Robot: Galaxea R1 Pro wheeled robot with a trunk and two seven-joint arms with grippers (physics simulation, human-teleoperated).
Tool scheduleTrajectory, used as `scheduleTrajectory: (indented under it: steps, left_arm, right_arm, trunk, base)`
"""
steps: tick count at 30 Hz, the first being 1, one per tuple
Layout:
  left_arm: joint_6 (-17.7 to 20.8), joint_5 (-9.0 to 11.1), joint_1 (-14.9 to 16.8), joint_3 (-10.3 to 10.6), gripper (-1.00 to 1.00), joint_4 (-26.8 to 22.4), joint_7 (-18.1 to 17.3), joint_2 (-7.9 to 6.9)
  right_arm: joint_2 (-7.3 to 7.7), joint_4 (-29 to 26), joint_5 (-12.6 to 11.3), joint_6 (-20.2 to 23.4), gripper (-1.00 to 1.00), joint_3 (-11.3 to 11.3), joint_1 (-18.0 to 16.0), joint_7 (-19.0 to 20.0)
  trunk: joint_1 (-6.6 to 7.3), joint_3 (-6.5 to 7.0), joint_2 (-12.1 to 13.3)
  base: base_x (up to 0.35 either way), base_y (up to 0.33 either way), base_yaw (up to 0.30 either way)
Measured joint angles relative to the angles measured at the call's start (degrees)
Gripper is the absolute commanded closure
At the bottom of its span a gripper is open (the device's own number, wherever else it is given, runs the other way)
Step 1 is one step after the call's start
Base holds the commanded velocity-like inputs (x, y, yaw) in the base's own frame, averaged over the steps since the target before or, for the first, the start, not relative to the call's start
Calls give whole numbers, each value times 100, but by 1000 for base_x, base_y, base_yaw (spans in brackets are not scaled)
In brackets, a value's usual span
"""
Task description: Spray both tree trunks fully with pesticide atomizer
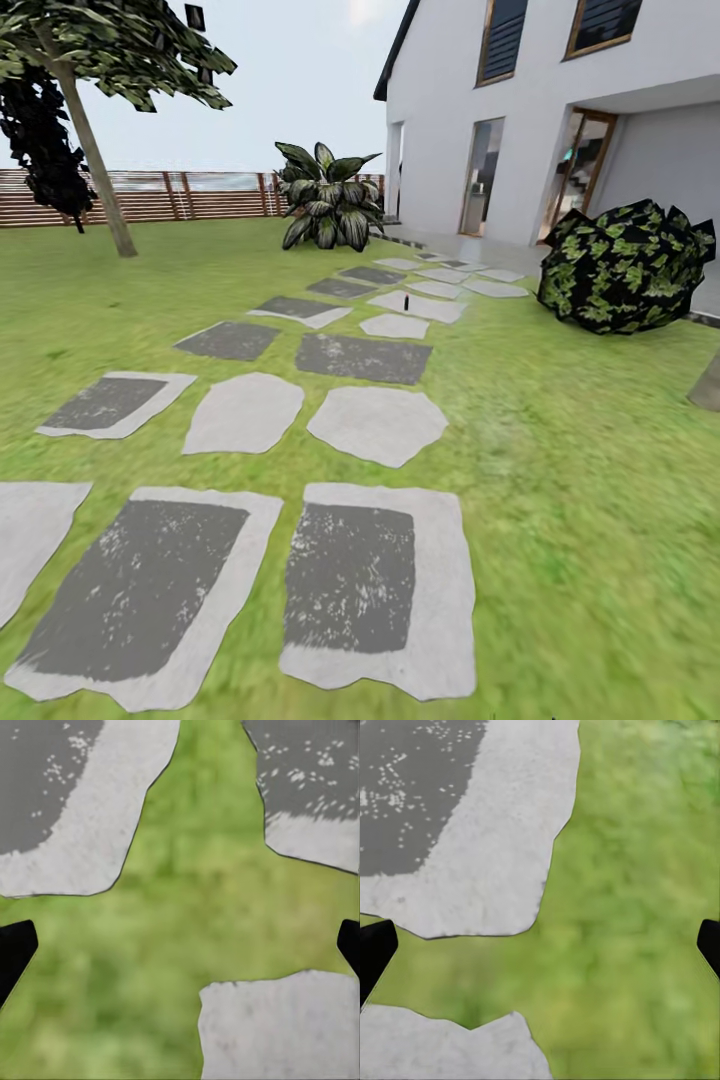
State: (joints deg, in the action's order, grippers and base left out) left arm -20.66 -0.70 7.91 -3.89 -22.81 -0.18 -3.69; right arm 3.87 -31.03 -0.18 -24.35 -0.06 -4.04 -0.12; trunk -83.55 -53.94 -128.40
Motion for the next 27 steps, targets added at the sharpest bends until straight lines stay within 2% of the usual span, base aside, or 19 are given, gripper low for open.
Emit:
scheduleTrajectory:
  steps: [27]
  left_arm:
    - [0,-3,9,28,-100,14,0,0]
  right_arm:
    - [0,0,16,0,-100,17,0,29]
  trunk:
    - [0,0,0]
  base:
    - [340,0,0]
